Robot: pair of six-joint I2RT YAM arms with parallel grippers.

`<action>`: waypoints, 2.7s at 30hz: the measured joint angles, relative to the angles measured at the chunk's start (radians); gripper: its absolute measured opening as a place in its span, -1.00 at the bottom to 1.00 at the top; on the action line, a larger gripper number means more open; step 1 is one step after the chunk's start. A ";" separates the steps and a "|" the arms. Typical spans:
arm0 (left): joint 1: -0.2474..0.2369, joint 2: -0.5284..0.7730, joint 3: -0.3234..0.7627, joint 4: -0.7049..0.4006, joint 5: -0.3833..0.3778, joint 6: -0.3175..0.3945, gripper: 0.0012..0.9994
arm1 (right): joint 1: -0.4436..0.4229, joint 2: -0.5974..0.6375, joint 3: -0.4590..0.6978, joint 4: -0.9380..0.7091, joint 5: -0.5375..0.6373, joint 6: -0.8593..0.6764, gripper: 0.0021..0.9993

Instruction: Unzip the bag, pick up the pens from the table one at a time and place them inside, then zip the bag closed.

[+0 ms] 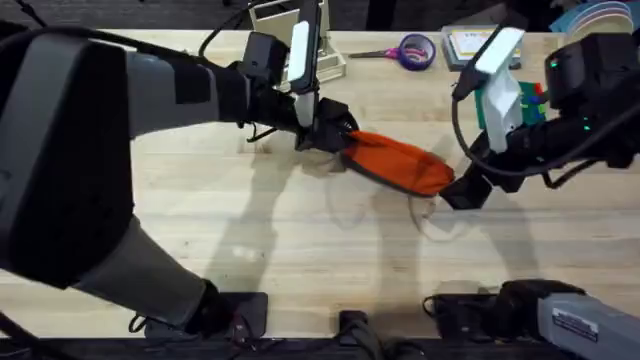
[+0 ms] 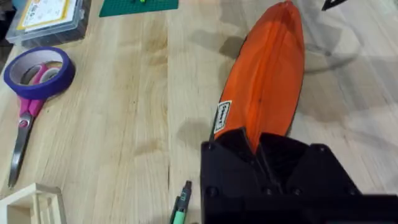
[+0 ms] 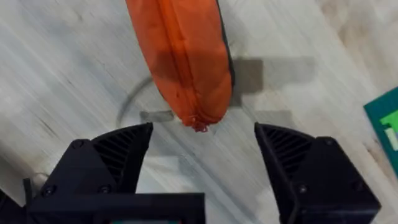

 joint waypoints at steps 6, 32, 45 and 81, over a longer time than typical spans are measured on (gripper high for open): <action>0.000 0.000 0.000 0.000 0.000 0.000 -0.92 | 0.000 0.063 0.000 0.002 0.008 0.000 0.86; 0.000 0.000 0.000 0.000 0.000 0.000 -0.92 | 0.000 0.115 0.000 0.018 -0.004 -0.004 -0.94; 0.000 0.000 0.000 0.000 -0.004 0.000 -0.92 | 0.000 0.018 0.023 -0.017 0.003 -0.005 -0.94; -0.008 0.000 0.000 -0.003 0.002 0.000 -0.92 | 0.000 -0.262 0.029 -0.047 -0.001 -0.007 -0.94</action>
